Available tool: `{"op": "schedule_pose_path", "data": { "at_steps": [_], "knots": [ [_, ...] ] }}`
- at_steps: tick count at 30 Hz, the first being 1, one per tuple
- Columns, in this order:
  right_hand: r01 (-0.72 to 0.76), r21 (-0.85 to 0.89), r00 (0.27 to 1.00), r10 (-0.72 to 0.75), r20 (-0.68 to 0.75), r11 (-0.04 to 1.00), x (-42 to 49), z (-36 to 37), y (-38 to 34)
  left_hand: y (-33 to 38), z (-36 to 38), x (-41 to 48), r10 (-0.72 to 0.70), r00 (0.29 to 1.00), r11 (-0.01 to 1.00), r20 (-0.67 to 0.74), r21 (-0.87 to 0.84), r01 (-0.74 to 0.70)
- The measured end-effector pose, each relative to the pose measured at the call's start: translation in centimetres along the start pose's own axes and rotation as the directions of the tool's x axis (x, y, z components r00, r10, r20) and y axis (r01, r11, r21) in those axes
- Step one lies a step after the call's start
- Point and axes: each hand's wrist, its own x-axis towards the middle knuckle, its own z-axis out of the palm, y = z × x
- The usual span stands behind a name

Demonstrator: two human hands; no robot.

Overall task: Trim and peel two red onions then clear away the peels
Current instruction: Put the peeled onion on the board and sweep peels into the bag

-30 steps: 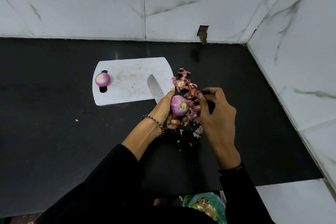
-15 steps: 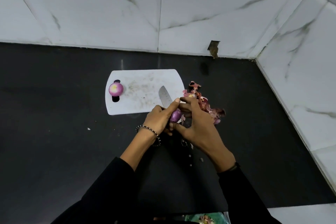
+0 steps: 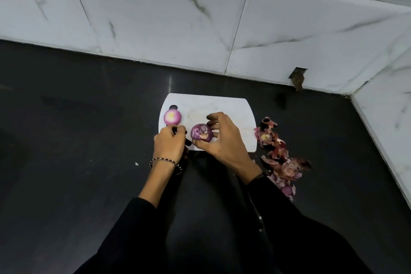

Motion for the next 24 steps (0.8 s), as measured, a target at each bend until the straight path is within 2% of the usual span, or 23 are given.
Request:
{"op": "schedule_pose_path", "data": {
  "at_steps": [10, 17, 19, 24],
  "knots": [
    [-0.034, 0.022, 0.999, 0.033, 0.023, 0.999, 2.2, 4.1, -0.2, -1.6, -1.1, 1.8, -0.036, 0.995, 0.998, -0.098, 0.042, 0.04],
    [-0.068, 0.013, 0.997, 0.068, 0.023, 0.998, 0.1, 3.1, 1.1, -1.9, -0.4, 1.0, 0.004, 0.991, 0.999, -0.133, 0.036, 0.0],
    [-0.049, -0.038, 0.999, 0.048, -0.021, 0.998, -1.1, 2.2, 1.8, -2.1, -0.2, 0.6, 0.02, 0.991, 1.0, -0.131, 0.023, -0.017],
    [-0.003, -0.3, 0.992, -0.035, -0.124, 0.954, -3.4, -0.5, 4.5, -1.9, 0.8, -0.6, 0.065, 0.993, 0.997, -0.098, 0.04, -0.062]
  ]
}}
